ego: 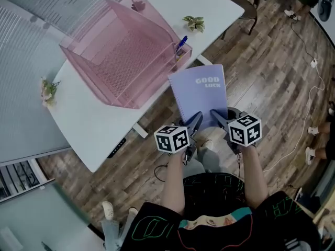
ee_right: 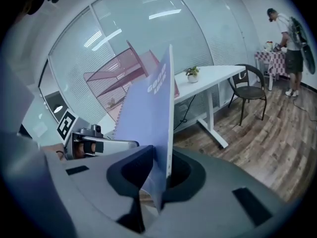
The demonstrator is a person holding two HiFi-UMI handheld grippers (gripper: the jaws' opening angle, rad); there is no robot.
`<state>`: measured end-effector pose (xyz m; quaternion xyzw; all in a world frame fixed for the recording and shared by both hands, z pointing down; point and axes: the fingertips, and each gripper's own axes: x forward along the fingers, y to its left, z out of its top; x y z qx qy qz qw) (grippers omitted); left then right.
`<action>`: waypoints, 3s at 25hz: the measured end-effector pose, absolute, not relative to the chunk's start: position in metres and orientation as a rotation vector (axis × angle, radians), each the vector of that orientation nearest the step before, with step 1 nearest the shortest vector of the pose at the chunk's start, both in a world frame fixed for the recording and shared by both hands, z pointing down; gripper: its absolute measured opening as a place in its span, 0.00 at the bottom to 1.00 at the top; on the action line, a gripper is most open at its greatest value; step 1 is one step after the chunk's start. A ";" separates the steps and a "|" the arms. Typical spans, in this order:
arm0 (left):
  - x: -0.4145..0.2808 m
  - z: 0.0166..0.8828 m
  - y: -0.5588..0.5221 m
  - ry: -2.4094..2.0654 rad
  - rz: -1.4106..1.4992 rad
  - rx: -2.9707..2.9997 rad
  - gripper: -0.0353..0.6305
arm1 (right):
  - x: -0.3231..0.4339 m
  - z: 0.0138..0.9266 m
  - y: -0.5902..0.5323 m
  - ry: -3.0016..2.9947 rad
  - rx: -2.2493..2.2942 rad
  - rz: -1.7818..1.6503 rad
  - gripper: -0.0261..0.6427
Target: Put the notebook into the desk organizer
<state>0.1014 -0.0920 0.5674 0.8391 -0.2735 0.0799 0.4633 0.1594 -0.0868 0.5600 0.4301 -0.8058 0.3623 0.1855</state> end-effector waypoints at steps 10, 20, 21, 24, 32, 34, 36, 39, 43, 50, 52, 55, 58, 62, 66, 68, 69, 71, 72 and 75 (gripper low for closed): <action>0.061 0.607 -0.067 -0.695 0.105 1.900 0.13 | 0.119 0.600 -0.071 -2.234 0.960 1.135 0.13; 0.010 0.599 -0.077 -0.739 -0.042 1.814 0.11 | 0.068 0.596 -0.092 -2.264 0.694 1.208 0.13; 0.006 0.599 -0.079 -0.744 -0.059 1.806 0.11 | 0.063 0.597 -0.095 -2.262 0.670 1.210 0.14; -0.006 0.597 -0.085 -0.746 -0.138 1.770 0.11 | 0.049 0.593 -0.107 -2.294 0.619 1.207 0.14; -0.019 0.581 -0.115 -0.704 -0.257 1.709 0.13 | 0.038 0.577 -0.146 -2.393 0.701 1.124 0.23; -0.024 0.573 -0.126 -0.682 -0.344 1.678 0.13 | 0.040 0.574 -0.152 -2.415 0.738 1.080 0.35; -0.029 0.569 -0.136 -0.677 -0.389 1.654 0.12 | 0.046 0.571 -0.155 -2.427 0.773 1.011 0.38; -0.037 0.574 -0.147 -0.731 -0.382 1.633 0.11 | 0.065 0.567 -0.156 -2.399 0.847 0.832 0.38; -0.044 0.578 -0.156 -0.774 -0.416 1.598 0.10 | 0.076 0.570 -0.127 -2.304 0.666 0.523 0.38; -0.045 0.576 -0.166 -0.794 -0.422 1.588 0.10 | 0.060 0.614 -0.048 -2.001 0.119 0.302 0.28; -0.045 0.576 -0.170 -0.805 -0.434 1.577 0.11 | 0.037 0.609 -0.051 -2.071 0.153 0.258 0.20; -0.045 0.578 -0.172 -0.826 -0.429 1.563 0.12 | 0.015 0.604 -0.070 -2.134 0.307 0.196 0.15; -0.052 0.578 -0.174 -0.858 -0.416 1.572 0.13 | 0.005 0.603 -0.089 -2.121 0.434 0.141 0.07; -0.050 0.575 -0.169 -0.851 -0.311 1.647 0.32 | -0.003 0.596 -0.105 -2.137 0.528 0.141 0.07; -0.052 0.573 -0.156 -0.799 -0.259 1.694 0.46 | -0.022 0.585 -0.119 -2.169 0.538 0.110 0.07; -0.058 0.572 -0.149 -0.783 -0.252 1.713 0.46 | -0.029 0.581 -0.127 -2.175 0.556 0.096 0.07; -0.063 0.574 -0.146 -0.783 -0.243 1.722 0.45 | -0.032 0.579 -0.131 -2.176 0.566 0.092 0.07; -0.071 0.576 -0.142 -0.792 -0.220 1.733 0.42 | -0.040 0.577 -0.140 -2.172 0.572 0.074 0.07; -0.075 0.575 -0.140 -0.797 -0.210 1.737 0.40 | -0.044 0.577 -0.143 -2.167 0.568 0.062 0.07; -0.082 0.570 -0.137 -0.797 -0.200 1.748 0.31 | -0.053 0.574 -0.152 -2.159 0.564 0.036 0.07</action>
